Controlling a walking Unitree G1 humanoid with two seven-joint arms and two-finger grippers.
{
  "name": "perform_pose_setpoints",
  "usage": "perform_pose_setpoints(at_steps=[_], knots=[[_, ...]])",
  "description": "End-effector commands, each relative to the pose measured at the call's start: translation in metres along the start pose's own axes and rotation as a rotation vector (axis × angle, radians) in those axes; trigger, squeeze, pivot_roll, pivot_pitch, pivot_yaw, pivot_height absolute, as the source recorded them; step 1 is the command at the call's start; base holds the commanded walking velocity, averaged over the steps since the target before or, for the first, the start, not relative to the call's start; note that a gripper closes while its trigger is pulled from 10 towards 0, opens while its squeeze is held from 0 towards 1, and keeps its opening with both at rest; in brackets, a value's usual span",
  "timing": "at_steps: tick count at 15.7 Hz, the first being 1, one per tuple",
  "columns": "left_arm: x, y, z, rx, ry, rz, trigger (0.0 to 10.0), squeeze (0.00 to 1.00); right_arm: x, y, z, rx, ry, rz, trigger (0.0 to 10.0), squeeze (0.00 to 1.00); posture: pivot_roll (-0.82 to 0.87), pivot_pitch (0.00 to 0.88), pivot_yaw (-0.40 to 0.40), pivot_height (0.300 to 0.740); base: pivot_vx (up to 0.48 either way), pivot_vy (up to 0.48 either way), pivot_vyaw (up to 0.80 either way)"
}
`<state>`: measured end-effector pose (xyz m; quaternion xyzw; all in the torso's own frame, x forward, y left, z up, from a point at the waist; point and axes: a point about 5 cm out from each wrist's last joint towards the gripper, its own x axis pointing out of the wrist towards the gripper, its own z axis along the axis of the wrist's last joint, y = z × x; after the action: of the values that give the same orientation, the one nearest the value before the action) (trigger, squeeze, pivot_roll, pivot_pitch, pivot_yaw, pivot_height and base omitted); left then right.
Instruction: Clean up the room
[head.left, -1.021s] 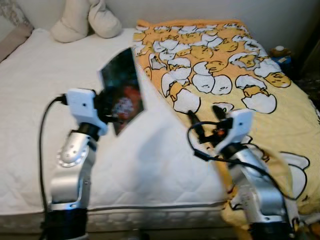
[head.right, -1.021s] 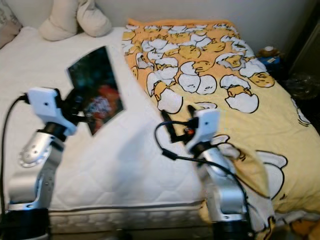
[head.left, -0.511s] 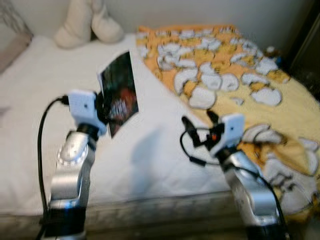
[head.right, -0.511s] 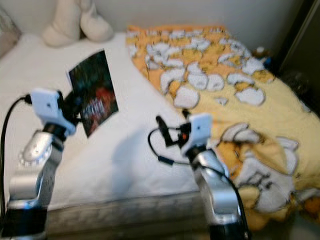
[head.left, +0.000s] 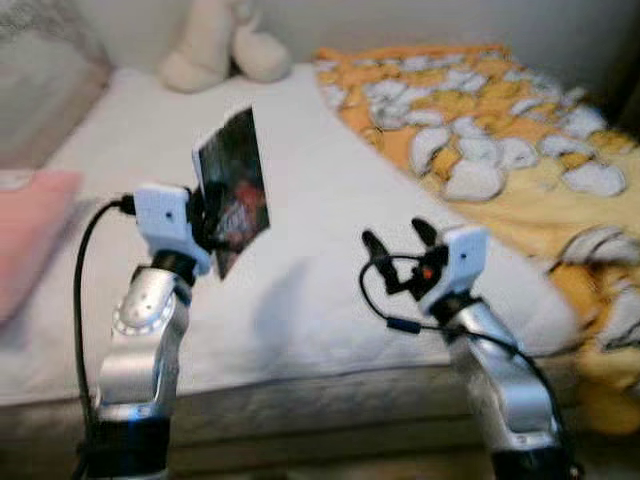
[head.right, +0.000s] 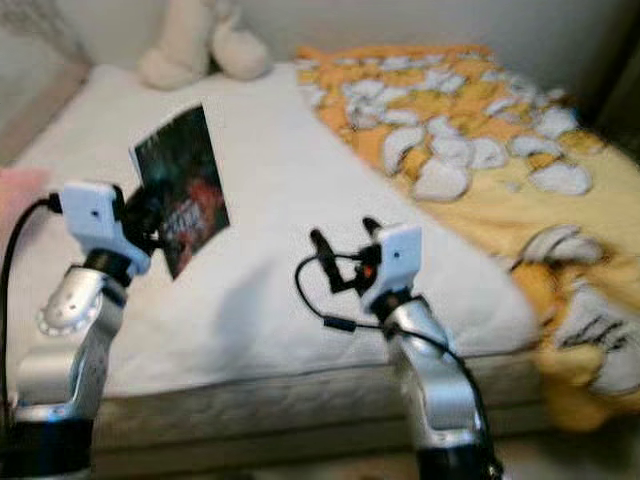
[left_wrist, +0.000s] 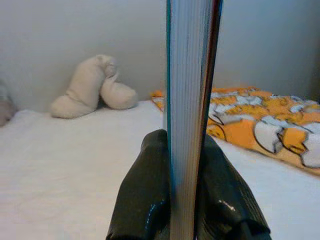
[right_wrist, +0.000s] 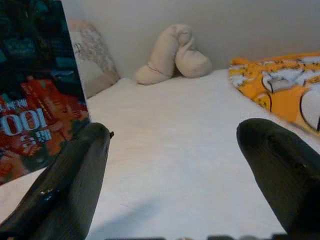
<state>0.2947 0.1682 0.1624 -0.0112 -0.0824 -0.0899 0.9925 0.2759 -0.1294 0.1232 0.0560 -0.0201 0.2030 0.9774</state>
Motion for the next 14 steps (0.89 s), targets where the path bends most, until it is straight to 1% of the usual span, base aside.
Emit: perform_pose_setpoints(at_steps=[1, 10, 11, 12, 14], knots=[[0.0026, -0.0065, 0.0105, 0.008, -0.052, -0.038, 10.0, 0.0, 0.0021, -0.0013, 0.0054, 0.0, -0.023, -0.001, 10.0, 0.0, -0.02, 0.0, 0.08, 0.74, 0.0, 0.48, 0.0], [0.0026, -0.0051, 0.0094, 0.027, -0.041, -0.046, 10.0, 0.0, 0.0044, -0.004, 0.0063, -0.017, -0.022, 0.005, 10.0, 0.0, -0.02, 0.0, 0.086, 0.74, 0.0, 0.48, 0.0], [0.0033, -0.0037, 0.0097, 0.073, -0.036, -0.03, 10.0, 0.0, 0.0044, -0.0041, 0.0066, -0.019, -0.024, 0.006, 10.0, 0.0, -0.02, 0.0, 0.088, 0.74, 0.0, 0.0, 0.0], [0.0037, -0.0023, 0.0097, 0.123, -0.027, -0.016, 10.0, 0.0, 0.0044, -0.0042, 0.0067, -0.021, -0.025, 0.007, 10.0, 0.0, -0.02, 0.0, 0.088, 0.74, 0.0, -0.48, 0.0], [0.0037, -0.0024, 0.0075, 0.118, -0.024, -0.025, 10.0, 0.0, 0.0046, -0.0042, 0.0065, -0.022, -0.025, 0.009, 10.0, 0.0, -0.02, 0.0, 0.088, 0.74, 0.0, -0.48, 0.0]])
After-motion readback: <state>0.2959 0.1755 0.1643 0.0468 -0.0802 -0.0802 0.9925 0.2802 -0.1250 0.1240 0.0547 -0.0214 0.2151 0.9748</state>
